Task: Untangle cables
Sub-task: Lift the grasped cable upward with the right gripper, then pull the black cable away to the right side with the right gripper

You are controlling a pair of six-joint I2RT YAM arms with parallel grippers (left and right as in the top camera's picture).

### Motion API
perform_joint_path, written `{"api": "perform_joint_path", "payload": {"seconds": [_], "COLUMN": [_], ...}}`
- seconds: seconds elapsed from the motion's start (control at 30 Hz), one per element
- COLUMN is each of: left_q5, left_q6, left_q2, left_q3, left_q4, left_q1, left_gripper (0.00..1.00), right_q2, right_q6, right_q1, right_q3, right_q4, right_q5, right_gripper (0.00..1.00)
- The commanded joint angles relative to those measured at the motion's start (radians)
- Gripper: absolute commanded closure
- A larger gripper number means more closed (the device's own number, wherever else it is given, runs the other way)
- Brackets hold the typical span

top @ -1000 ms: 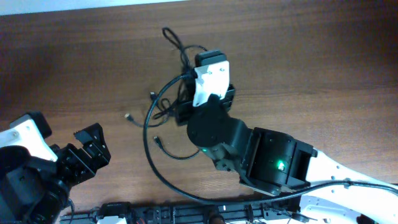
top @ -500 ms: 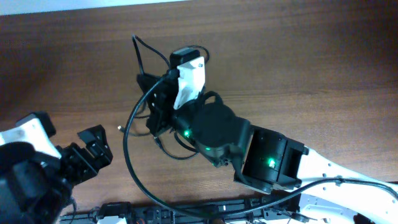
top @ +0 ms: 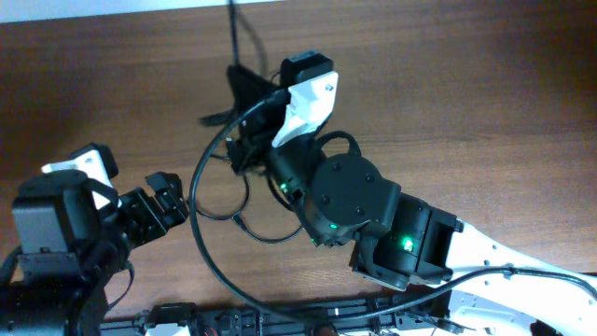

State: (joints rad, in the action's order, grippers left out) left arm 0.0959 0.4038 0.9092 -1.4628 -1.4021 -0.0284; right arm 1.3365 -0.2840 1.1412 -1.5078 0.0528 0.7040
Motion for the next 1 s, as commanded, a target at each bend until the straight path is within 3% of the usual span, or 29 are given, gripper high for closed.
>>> {"api": "perform_joint_path", "payload": {"seconds": [0.0,0.37,0.53,0.8,0.97], "left_q5": [0.051,0.085,0.086,0.111,0.111], "left_q6": [-0.055,-0.150,-0.167,-0.167,-0.167], "left_q2": [0.001,0.004,0.008,0.008,0.008], "left_q3": [0.008,0.008,0.008,0.008,0.008], "left_q4": [0.006,0.008,0.006,0.005,0.007], "left_q1": [0.005,0.005,0.005,0.005,0.005], "left_gripper": [0.01,0.01,0.01,0.01,0.01], "right_q2": [-0.006,-0.006,-0.006,-0.006,-0.006], "right_q6": [0.124,0.153,0.315,0.340,0.340], "right_q1": [-0.005,-0.011,-0.024,-0.229,-0.372], "right_q3": [-0.012,-0.011,-0.011,-0.011,-0.011], "right_q4": [0.055,0.545,0.591,0.595,0.596], "right_q5": [0.169,0.158,0.044,-0.264,-0.293], "right_gripper": [0.96,0.96,0.96,0.96,0.96]}}
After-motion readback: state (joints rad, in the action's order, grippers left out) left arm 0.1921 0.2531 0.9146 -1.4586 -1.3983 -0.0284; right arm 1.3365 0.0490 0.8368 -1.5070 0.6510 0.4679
